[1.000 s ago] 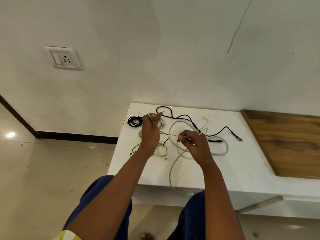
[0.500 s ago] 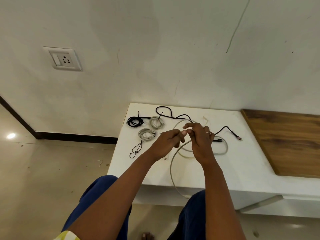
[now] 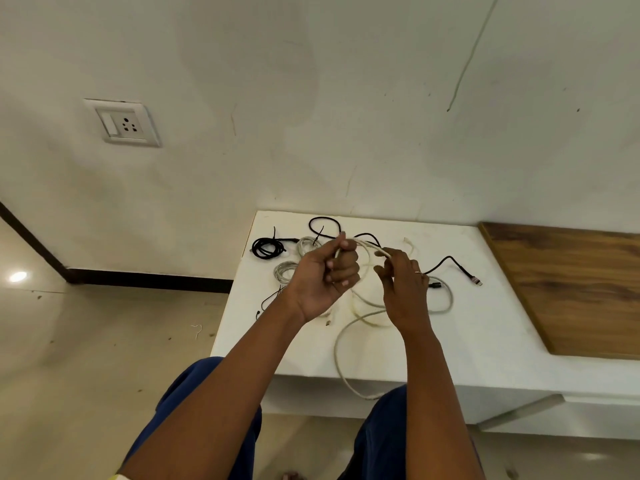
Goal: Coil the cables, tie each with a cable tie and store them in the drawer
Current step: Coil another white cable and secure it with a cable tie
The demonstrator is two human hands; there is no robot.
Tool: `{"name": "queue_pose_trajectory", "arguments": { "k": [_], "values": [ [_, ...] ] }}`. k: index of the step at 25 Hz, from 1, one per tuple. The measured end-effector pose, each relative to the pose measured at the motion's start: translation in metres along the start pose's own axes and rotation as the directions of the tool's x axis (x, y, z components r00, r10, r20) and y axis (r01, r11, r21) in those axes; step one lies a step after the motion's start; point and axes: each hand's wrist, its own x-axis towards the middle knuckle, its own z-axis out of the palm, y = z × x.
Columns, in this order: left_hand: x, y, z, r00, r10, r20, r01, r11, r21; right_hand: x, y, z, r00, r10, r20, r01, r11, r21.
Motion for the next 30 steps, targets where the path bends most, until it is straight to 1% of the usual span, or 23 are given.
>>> {"name": "queue_pose_trajectory", "arguments": {
  "k": [2, 4, 6, 7, 9, 12, 14, 16, 18, 20, 22, 23, 24, 25, 26, 27, 28, 29, 30],
  "values": [
    [-0.002, 0.014, -0.001, 0.993, 0.118, 0.026, -0.113, 0.982, -0.154, 0.0, 0.011, -0.002, 0.996, 0.092, 0.009, -0.092, 0.995, -0.038],
    [-0.007, 0.033, -0.008, 0.965, 0.263, -0.013, -0.258, 0.933, -0.251, -0.003, 0.021, -0.005, 0.986, 0.166, 0.003, -0.166, 0.984, -0.061],
    [-0.013, 0.049, -0.018, 0.928, 0.36, -0.098, -0.373, 0.885, -0.278, -0.003, 0.024, -0.008, 0.982, 0.189, -0.009, -0.188, 0.98, 0.065],
    [-0.015, 0.053, -0.023, 0.911, 0.384, -0.148, -0.411, 0.87, -0.271, -0.002, 0.024, -0.008, 0.982, 0.188, -0.008, -0.185, 0.973, 0.138],
    [-0.017, 0.054, -0.03, 0.885, 0.401, -0.237, -0.455, 0.856, -0.248, 0.0, 0.022, -0.007, 0.981, 0.192, 0.0, -0.187, 0.957, 0.224],
    [-0.012, 0.051, -0.036, 0.835, 0.416, -0.359, -0.515, 0.821, -0.247, -0.001, 0.021, -0.006, 0.979, 0.203, 0.026, -0.203, 0.947, 0.248],
    [-0.01, 0.052, -0.04, 0.778, 0.415, -0.471, -0.559, 0.8, -0.22, -0.002, 0.018, -0.009, 0.99, 0.125, 0.066, -0.138, 0.96, 0.242],
    [-0.007, 0.053, -0.045, 0.707, 0.396, -0.586, -0.588, 0.79, -0.175, -0.002, 0.013, -0.014, 0.994, 0.004, 0.109, -0.035, 0.957, 0.288],
    [-0.005, 0.05, -0.049, 0.654, 0.4, -0.642, -0.566, 0.822, -0.065, -0.003, 0.009, -0.017, 0.987, -0.076, 0.145, 0.029, 0.953, 0.302],
    [0.0, 0.042, -0.054, 0.598, 0.418, -0.684, -0.492, 0.865, 0.098, -0.004, 0.005, -0.016, 0.975, -0.079, 0.206, 0.007, 0.945, 0.327],
    [0.006, 0.034, -0.056, 0.546, 0.443, -0.711, -0.373, 0.889, 0.267, -0.005, 0.003, -0.014, 0.97, -0.089, 0.227, -0.003, 0.926, 0.377],
    [0.008, 0.029, -0.057, 0.535, 0.467, -0.704, -0.299, 0.884, 0.359, -0.005, 0.002, -0.013, 0.971, -0.099, 0.218, 0.005, 0.919, 0.394],
    [0.01, 0.024, -0.058, 0.543, 0.497, -0.677, -0.236, 0.864, 0.445, -0.005, 0.0, -0.012, 0.974, -0.105, 0.201, 0.016, 0.915, 0.403],
    [0.013, 0.019, -0.058, 0.57, 0.532, -0.626, -0.187, 0.826, 0.531, -0.005, -0.001, -0.012, 0.978, -0.106, 0.177, 0.025, 0.913, 0.408],
    [0.015, 0.013, -0.058, 0.613, 0.567, -0.55, -0.122, 0.756, 0.643, -0.005, -0.002, -0.012, 0.984, -0.097, 0.149, 0.027, 0.911, 0.412],
    [0.015, 0.006, -0.058, 0.657, 0.597, -0.461, -0.029, 0.631, 0.775, -0.005, -0.003, -0.012, 0.989, -0.078, 0.122, 0.02, 0.908, 0.419],
    [0.015, 0.0, -0.059, 0.707, 0.603, -0.368, 0.056, 0.471, 0.88, -0.004, -0.003, -0.012, 0.993, -0.055, 0.102, 0.006, 0.903, 0.429],
    [0.015, -0.006, -0.059, 0.761, 0.584, -0.282, 0.099, 0.325, 0.94, -0.004, -0.003, -0.011, 0.996, -0.034, 0.086, -0.007, 0.9, 0.435],
    [0.015, -0.01, -0.059, 0.809, 0.543, -0.223, 0.118, 0.222, 0.968, -0.004, -0.002, -0.01, 0.997, -0.015, 0.073, -0.019, 0.9, 0.435]
  ]
}}
